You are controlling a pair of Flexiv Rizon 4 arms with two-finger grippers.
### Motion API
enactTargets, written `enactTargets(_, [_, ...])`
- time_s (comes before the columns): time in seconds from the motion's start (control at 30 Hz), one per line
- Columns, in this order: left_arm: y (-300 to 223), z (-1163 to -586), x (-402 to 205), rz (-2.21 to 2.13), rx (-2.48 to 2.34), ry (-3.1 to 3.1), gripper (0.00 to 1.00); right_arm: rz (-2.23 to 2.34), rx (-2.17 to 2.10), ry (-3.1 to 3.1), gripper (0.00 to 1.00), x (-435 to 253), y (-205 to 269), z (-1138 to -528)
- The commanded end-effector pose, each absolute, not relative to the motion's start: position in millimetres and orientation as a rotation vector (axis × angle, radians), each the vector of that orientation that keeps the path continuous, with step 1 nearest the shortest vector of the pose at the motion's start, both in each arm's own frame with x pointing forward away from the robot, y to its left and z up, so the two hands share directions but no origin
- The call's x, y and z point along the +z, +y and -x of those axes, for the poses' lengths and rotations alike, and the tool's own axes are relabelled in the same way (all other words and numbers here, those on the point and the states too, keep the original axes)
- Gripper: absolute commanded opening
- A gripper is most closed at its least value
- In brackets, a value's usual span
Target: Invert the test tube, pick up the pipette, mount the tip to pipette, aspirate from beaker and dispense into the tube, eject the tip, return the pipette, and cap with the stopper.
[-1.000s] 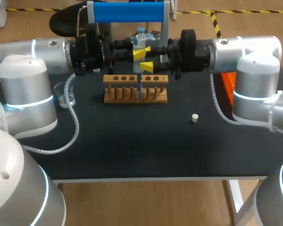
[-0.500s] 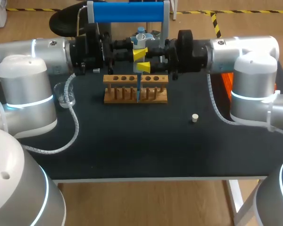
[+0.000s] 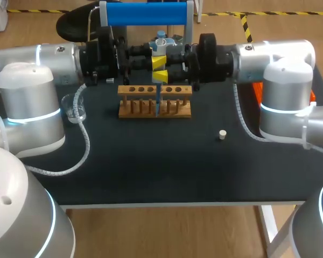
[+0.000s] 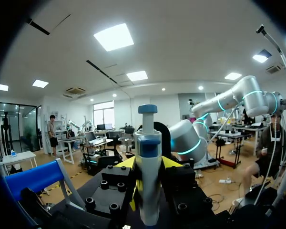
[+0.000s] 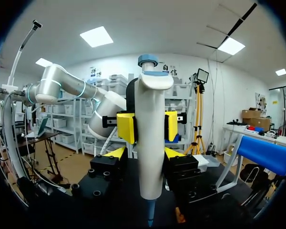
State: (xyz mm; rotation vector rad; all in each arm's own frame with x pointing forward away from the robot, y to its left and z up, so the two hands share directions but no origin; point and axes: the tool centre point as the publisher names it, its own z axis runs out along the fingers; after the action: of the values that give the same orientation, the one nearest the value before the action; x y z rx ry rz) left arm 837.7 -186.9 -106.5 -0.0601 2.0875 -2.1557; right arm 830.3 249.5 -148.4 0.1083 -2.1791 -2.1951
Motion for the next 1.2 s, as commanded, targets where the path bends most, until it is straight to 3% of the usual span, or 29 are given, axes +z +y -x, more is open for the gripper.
enactTargets(0.03, [-187.4, -837.5, -106.5, 0.060, -2.156, 2.083, 0.00, -0.111, -2.192, -2.178, 0.44, -149.5, 251.7, -830.8])
enactTargets(0.1, [-187.4, -837.5, -106.5, 0.060, -2.156, 2.083, 0.00, -0.115, -2.192, -2.177, 0.41, -149.4, 252.0, -830.8])
enactTargets(0.2, [-187.4, -837.5, -106.5, 0.060, -2.156, 2.083, 0.00, -0.119, -2.192, -2.174, 0.28, -149.3, 252.5, -830.8])
enactTargets(0.27, [-187.4, -837.5, -106.5, 0.060, -2.156, 2.083, 0.00, -0.120, -2.193, -2.172, 0.10, -149.2, 252.6, -830.9])
enactTargets(0.33, [-187.4, -837.5, -106.5, 0.060, -2.156, 2.083, 0.00, -0.119, -2.195, -2.171, 0.00, -149.0, 252.5, -831.1])
enactTargets(1.03, [-187.4, -837.5, -106.5, 0.060, -2.156, 2.083, 0.00, -0.134, -2.187, -2.186, 0.00, -148.8, 244.7, -834.4])
enactTargets(1.07, [-187.4, -837.5, -106.5, 0.060, -2.156, 2.083, 0.29, -0.135, -2.186, -2.186, 0.00, -149.1, 244.8, -834.5])
enactTargets(1.1, [-187.4, -837.5, -106.5, 0.060, -2.156, 2.083, 1.00, -0.136, -2.185, -2.186, 0.00, -149.4, 244.8, -834.6])
enactTargets(1.2, [-187.4, -837.5, -106.5, 0.060, -2.156, 2.083, 1.00, -0.137, -2.183, -2.186, 0.00, -150.1, 242.8, -835.4])
